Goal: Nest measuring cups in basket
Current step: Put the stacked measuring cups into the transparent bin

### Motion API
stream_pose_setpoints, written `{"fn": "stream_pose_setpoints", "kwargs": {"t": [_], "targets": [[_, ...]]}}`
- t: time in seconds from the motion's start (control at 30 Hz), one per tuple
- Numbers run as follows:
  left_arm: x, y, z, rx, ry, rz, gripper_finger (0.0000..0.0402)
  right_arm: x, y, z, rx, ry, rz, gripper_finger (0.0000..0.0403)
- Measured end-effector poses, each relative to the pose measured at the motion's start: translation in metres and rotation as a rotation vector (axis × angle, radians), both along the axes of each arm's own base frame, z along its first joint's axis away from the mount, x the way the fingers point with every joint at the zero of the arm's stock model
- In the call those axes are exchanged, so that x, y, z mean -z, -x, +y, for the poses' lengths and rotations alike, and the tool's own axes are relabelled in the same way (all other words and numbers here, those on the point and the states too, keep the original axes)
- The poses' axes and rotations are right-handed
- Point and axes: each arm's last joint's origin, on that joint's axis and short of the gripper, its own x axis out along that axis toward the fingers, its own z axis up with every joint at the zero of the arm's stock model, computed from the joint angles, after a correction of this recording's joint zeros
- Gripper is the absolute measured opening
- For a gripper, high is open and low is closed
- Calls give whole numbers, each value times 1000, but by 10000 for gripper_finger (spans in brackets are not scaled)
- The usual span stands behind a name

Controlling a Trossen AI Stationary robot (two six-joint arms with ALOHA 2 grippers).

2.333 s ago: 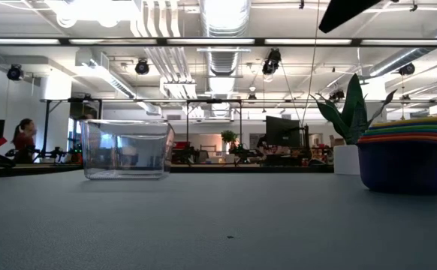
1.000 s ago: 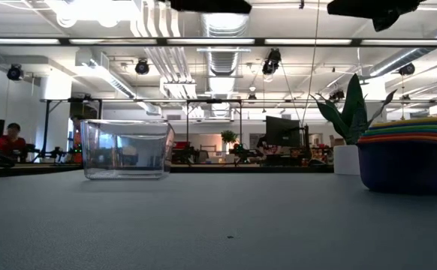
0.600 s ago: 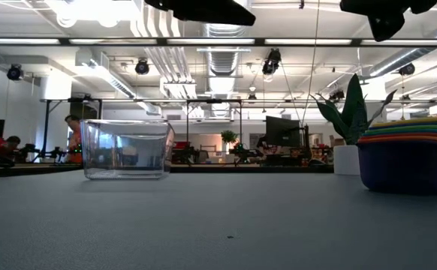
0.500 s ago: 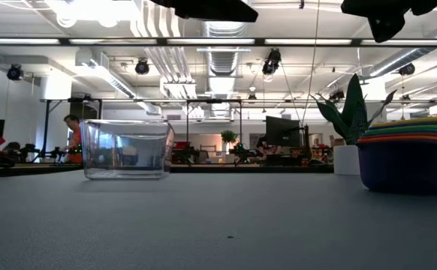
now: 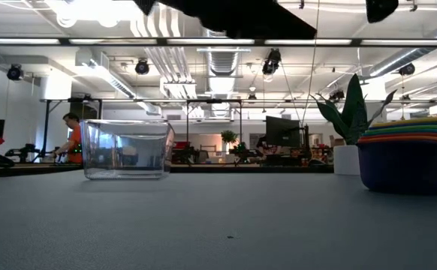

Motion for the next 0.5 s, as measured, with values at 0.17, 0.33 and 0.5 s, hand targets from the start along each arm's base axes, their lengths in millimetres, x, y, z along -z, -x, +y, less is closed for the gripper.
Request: {"fn": "stream_pose_setpoints", "kwargs": {"t": [0.17, 0.33, 0.5], "targets": [[14, -20, 2, -1, -34, 31, 102, -2, 5, -3, -13, 38, -84, 9], [26, -32, 4, 30, -23, 49, 167, -1, 12, -8, -35, 45, -121, 9], [38, -42, 3, 48, -51, 66, 217, 0, 22, -14, -73, 35, -165, 9]]}}
